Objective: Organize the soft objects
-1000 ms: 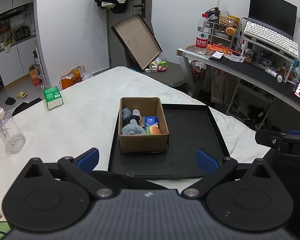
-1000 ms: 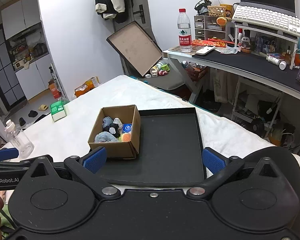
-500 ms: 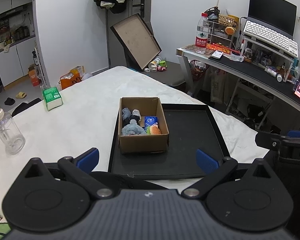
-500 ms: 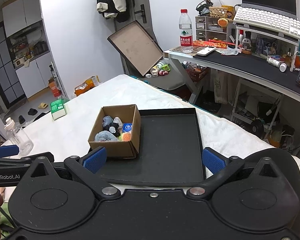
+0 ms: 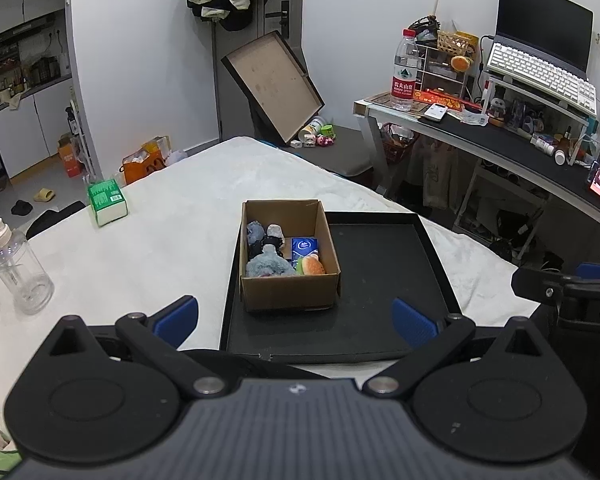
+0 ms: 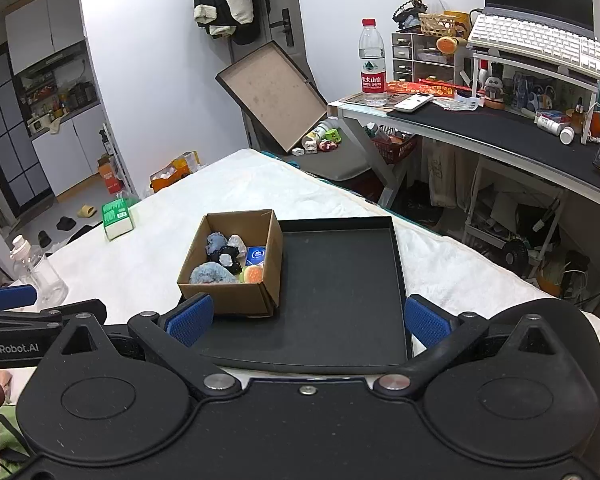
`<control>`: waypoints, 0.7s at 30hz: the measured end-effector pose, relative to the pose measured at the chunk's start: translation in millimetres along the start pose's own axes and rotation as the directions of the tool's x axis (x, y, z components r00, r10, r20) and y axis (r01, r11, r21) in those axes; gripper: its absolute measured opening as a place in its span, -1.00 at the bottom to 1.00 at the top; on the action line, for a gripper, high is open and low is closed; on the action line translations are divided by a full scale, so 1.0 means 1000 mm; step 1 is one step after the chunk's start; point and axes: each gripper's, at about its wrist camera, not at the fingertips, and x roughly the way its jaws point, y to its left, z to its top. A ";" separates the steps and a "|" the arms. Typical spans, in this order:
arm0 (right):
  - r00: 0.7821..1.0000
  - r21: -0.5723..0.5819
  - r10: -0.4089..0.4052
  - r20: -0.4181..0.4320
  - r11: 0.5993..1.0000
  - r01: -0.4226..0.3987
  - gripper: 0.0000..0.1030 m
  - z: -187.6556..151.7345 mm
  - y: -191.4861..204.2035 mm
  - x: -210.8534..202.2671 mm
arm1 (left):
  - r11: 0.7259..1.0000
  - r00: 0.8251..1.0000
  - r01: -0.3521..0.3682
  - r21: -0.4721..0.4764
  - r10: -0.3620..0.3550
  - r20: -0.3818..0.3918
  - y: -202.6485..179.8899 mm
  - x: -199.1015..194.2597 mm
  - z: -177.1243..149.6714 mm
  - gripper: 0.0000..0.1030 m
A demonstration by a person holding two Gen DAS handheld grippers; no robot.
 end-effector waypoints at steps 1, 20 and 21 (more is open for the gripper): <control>1.000 0.000 0.000 0.000 1.000 0.000 1.00 0.000 0.000 0.000 | 1.000 1.000 0.000 0.000 0.000 0.000 0.000 0.000 0.001 0.99; 1.000 -0.002 -0.001 0.005 1.000 0.001 1.00 0.004 0.001 -0.003 | 1.000 1.000 -0.004 0.006 0.004 -0.004 0.003 -0.002 0.006 0.99; 1.000 -0.002 -0.001 0.004 1.000 0.001 1.00 0.004 0.001 -0.003 | 1.000 1.000 -0.003 0.006 0.003 -0.004 0.004 -0.001 0.006 0.99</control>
